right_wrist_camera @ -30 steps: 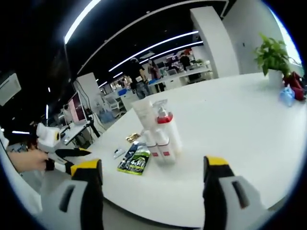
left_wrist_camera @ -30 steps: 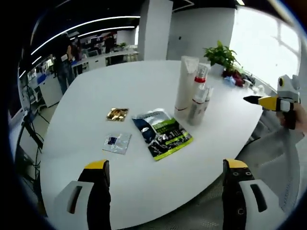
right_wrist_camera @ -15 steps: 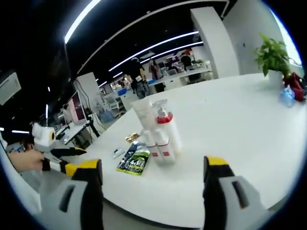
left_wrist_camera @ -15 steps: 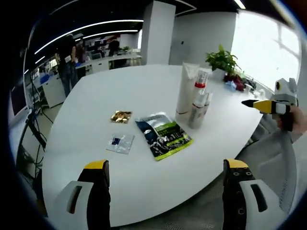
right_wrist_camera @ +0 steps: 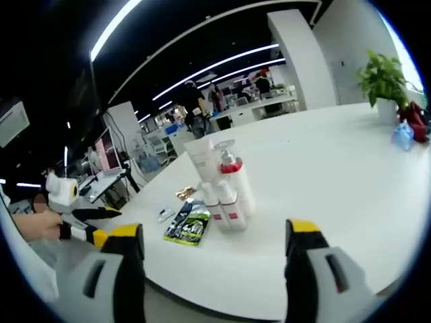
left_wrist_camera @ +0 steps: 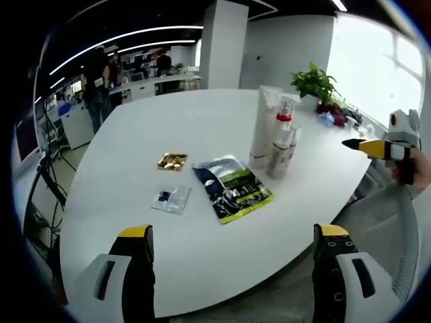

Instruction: Arrange the skincare products in the storage area until every visible bottle or jar stands upright without overlapping.

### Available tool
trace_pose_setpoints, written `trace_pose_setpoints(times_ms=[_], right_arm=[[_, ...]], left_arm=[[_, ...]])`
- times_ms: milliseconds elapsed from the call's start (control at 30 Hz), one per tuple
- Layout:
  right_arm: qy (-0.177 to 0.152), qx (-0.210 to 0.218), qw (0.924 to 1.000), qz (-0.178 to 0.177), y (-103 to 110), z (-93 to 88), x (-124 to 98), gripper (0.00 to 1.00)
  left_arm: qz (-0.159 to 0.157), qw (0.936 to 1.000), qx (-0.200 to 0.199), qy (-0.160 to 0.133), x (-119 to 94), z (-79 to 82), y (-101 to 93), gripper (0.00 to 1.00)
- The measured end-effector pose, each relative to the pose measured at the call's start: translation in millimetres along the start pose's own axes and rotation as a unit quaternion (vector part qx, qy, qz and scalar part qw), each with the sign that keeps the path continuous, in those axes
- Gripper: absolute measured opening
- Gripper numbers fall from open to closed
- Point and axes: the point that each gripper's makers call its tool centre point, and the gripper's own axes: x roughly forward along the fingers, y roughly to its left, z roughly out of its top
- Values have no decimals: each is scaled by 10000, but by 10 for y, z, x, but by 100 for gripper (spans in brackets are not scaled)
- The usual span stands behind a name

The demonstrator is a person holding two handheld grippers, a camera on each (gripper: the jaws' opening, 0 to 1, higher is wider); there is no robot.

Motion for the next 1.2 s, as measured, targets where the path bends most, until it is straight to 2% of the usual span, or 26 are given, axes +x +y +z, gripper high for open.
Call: trace_pose_setpoints(times_ms=[633, 1200], right_arm=[[125, -191, 9997, -35, -1, -37, 20, 86], [262, -304, 9991, -123, -25, -76, 46, 85]], left_arm=[[119, 9991, 151, 386, 150, -87, 146, 95], [303, 9939, 349, 1000, 492, -211, 580, 89]])
